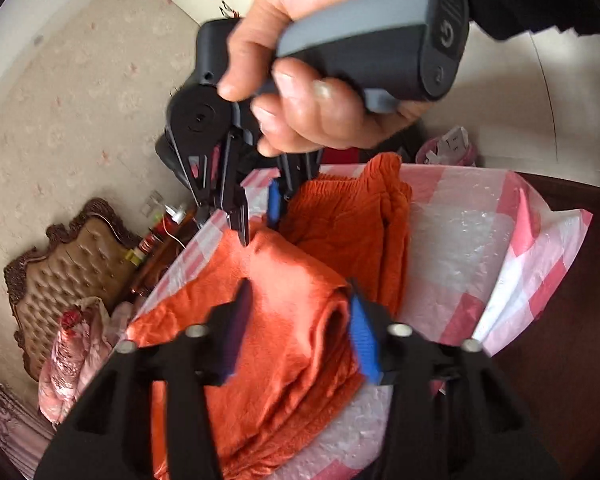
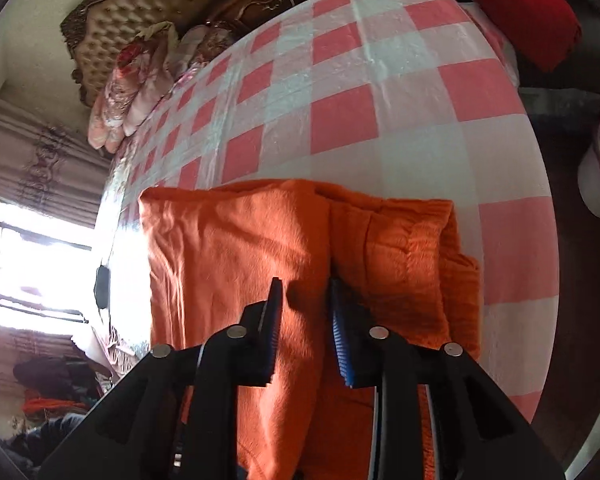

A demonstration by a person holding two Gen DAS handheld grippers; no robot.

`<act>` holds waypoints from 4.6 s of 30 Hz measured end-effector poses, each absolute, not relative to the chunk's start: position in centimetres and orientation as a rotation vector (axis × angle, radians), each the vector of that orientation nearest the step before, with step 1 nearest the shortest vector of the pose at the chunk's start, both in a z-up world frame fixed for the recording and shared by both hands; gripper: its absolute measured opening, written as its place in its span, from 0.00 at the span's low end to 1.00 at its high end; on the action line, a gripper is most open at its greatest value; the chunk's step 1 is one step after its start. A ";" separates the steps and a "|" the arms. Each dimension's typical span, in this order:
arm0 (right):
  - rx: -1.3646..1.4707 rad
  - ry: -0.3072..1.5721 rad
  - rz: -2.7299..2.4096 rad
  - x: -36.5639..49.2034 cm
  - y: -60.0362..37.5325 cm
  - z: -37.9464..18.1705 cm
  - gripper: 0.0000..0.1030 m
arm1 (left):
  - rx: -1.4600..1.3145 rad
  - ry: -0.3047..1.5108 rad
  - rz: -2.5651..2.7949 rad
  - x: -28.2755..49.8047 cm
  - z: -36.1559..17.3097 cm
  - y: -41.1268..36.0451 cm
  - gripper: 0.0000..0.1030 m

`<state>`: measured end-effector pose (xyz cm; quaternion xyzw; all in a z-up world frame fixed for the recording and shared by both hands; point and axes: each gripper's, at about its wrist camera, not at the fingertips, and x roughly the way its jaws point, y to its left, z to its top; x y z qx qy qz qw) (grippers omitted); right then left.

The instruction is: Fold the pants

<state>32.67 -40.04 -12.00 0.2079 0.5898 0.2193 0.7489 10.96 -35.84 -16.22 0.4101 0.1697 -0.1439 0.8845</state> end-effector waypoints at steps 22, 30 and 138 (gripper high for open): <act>0.349 1.166 0.482 31.3 -41.6 -6.7 0.05 | 0.900 0.247 -0.318 10.0 -13.2 -40.2 0.07; 0.331 1.191 0.400 30.9 -44.5 -8.9 0.05 | 0.946 0.281 -0.361 10.7 -15.6 -43.2 0.07; 0.124 0.928 -0.234 16.8 -33.6 -9.9 0.78 | 0.065 0.841 -0.269 21.7 -12.7 -13.7 0.43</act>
